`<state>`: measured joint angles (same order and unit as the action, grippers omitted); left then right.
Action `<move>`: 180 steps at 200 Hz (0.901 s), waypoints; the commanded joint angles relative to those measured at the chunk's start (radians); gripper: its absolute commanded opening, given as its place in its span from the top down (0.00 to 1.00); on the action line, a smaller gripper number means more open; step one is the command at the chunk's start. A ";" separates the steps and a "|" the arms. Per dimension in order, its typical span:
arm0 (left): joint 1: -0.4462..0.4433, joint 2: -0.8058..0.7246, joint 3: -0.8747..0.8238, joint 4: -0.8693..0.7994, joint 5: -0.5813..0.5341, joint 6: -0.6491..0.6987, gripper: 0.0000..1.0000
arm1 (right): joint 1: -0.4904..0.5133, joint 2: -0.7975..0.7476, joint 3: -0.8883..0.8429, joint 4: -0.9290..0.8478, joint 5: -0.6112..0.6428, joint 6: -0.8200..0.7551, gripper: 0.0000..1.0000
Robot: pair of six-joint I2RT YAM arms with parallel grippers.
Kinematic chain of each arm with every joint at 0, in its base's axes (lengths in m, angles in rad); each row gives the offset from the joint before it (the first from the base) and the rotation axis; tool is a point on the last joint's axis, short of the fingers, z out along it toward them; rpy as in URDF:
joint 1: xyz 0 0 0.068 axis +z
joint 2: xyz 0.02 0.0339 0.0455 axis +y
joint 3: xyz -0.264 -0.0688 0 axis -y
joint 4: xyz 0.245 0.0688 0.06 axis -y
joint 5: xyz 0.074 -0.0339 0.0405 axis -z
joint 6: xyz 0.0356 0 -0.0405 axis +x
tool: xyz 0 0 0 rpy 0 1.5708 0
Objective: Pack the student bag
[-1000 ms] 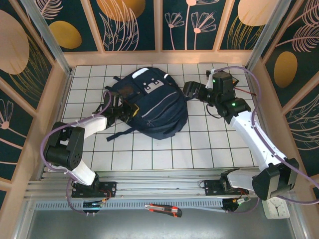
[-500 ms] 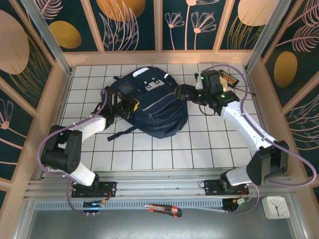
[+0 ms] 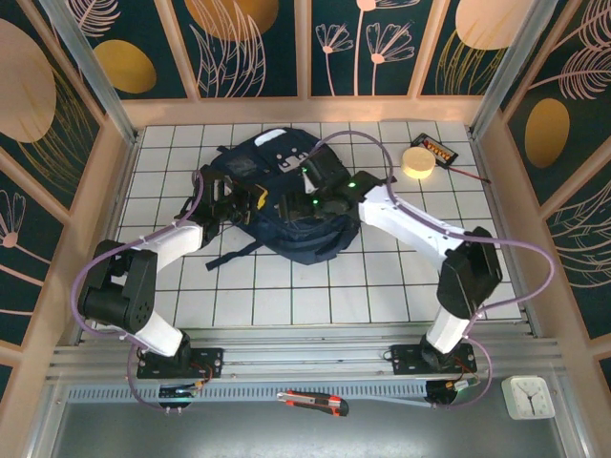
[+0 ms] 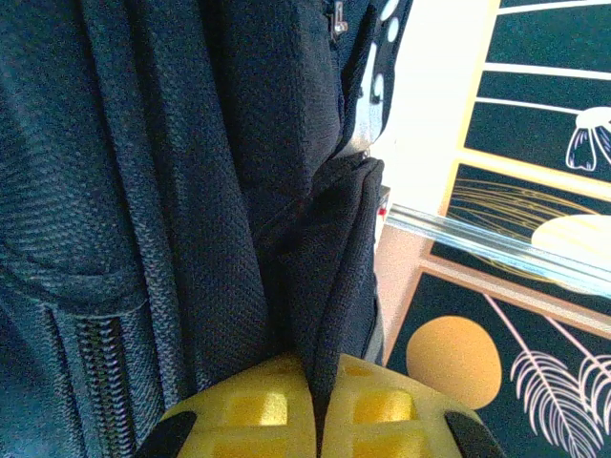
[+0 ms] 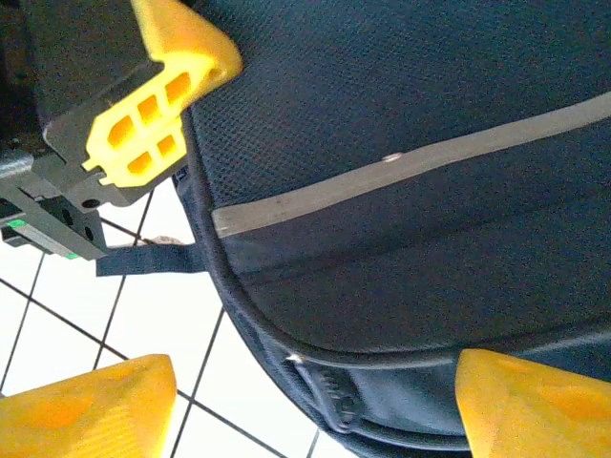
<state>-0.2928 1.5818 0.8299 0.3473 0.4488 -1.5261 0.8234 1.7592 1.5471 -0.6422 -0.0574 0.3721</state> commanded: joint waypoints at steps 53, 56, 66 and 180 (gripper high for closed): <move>0.001 -0.025 0.025 0.148 0.041 -0.063 1.00 | 0.076 0.050 0.057 -0.111 0.176 -0.049 0.36; 0.002 -0.024 0.025 0.149 0.041 -0.063 1.00 | 0.079 0.050 0.058 -0.116 0.186 -0.045 0.36; 0.002 -0.023 0.026 0.148 0.044 -0.062 1.00 | 0.086 0.044 0.064 -0.131 0.212 -0.040 0.38; 0.002 -0.024 0.038 0.138 0.057 -0.052 1.00 | 0.081 0.012 -0.010 -0.083 0.184 -0.007 0.55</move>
<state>-0.2928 1.5818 0.8280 0.3626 0.4644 -1.5330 0.9157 1.7863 1.5497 -0.7563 0.1307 0.3546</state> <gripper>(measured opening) 0.062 0.460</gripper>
